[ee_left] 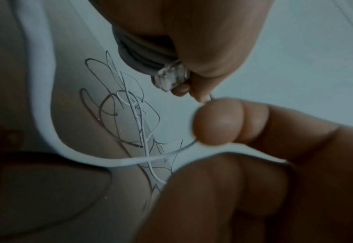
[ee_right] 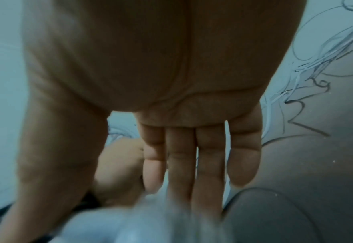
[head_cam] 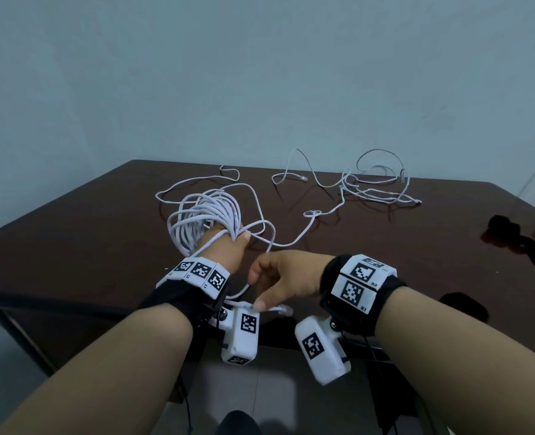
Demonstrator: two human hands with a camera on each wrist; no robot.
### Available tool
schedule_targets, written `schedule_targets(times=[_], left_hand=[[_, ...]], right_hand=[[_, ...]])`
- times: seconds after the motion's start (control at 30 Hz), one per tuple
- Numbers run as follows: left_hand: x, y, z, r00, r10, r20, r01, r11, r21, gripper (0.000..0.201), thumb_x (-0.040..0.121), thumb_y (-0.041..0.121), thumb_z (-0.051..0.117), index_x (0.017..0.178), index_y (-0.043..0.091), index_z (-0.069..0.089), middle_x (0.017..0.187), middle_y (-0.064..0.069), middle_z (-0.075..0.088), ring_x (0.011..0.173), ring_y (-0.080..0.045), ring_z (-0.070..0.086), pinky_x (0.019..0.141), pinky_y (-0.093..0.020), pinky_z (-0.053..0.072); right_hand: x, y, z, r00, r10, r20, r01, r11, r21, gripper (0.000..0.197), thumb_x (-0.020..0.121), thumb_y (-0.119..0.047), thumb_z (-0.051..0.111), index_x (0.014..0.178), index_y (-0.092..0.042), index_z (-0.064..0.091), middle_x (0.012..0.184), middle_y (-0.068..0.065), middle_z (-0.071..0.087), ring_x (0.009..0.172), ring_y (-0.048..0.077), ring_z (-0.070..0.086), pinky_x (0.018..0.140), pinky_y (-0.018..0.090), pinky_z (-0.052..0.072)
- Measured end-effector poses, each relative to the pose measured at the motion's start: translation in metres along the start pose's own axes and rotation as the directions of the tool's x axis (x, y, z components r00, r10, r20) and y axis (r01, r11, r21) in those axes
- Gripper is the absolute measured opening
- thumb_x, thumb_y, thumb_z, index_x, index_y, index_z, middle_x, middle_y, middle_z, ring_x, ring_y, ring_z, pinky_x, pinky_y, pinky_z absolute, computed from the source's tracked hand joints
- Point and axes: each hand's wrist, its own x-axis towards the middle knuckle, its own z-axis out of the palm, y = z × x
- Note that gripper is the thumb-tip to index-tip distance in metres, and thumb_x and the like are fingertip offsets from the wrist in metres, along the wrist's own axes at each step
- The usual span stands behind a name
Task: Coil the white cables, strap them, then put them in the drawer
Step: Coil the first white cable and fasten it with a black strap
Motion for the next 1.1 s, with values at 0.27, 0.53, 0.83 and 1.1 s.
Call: schedule_targets(times=[0.27, 0.53, 0.83, 1.1], left_hand=[[-0.007, 0.0, -0.007, 0.98, -0.128, 0.154, 0.162, 0.958, -0.237, 0.023, 0.094, 0.036, 0.053, 0.085, 0.017, 0.062, 0.072, -0.005, 0.063, 0.064, -0.017, 0.058, 0.061, -0.027, 0.042], [-0.015, -0.005, -0.005, 0.943, 0.008, 0.334, 0.287, 0.49, -0.823, 0.023, 0.095, 0.007, 0.047, 0.075, 0.002, 0.058, 0.052, -0.004, 0.062, 0.047, -0.015, 0.057, 0.055, -0.026, 0.049], [-0.025, 0.006, -0.006, 0.869, 0.199, 0.453, 0.449, 0.068, -0.891, 0.035, 0.081, 0.03, 0.045, 0.058, 0.007, 0.06, 0.053, -0.01, 0.062, 0.051, -0.023, 0.063, 0.059, -0.026, 0.054], [-0.029, 0.014, -0.002, 0.781, 0.472, 0.409, 0.432, 0.065, -0.9, 0.049, 0.054, 0.046, 0.087, 0.077, 0.007, 0.068, 0.047, -0.003, 0.055, 0.05, -0.019, 0.06, 0.071, -0.031, 0.054]], right_hand=[[0.003, -0.008, 0.007, 0.988, -0.125, -0.089, 0.116, 0.989, -0.095, 0.021, 0.092, -0.017, 0.053, 0.073, -0.026, 0.056, 0.059, -0.009, 0.056, 0.059, 0.006, 0.05, 0.072, 0.022, 0.042], [-0.002, 0.001, -0.025, 0.863, -0.151, -0.482, 0.352, 0.865, 0.359, 0.028, 0.096, -0.002, 0.041, 0.075, -0.014, 0.056, 0.057, 0.002, 0.052, 0.046, 0.002, 0.048, 0.051, 0.01, 0.041], [0.006, 0.001, -0.027, 0.81, 0.052, -0.584, 0.437, 0.609, 0.662, 0.029, 0.099, -0.008, 0.036, 0.076, -0.011, 0.054, 0.051, -0.003, 0.055, 0.048, 0.011, 0.056, 0.052, 0.022, 0.048], [0.013, 0.001, -0.026, 0.708, 0.205, -0.675, 0.19, 0.866, 0.462, 0.028, 0.095, -0.018, 0.048, 0.069, -0.018, 0.059, 0.059, 0.002, 0.054, 0.051, 0.015, 0.047, 0.051, 0.022, 0.041]])
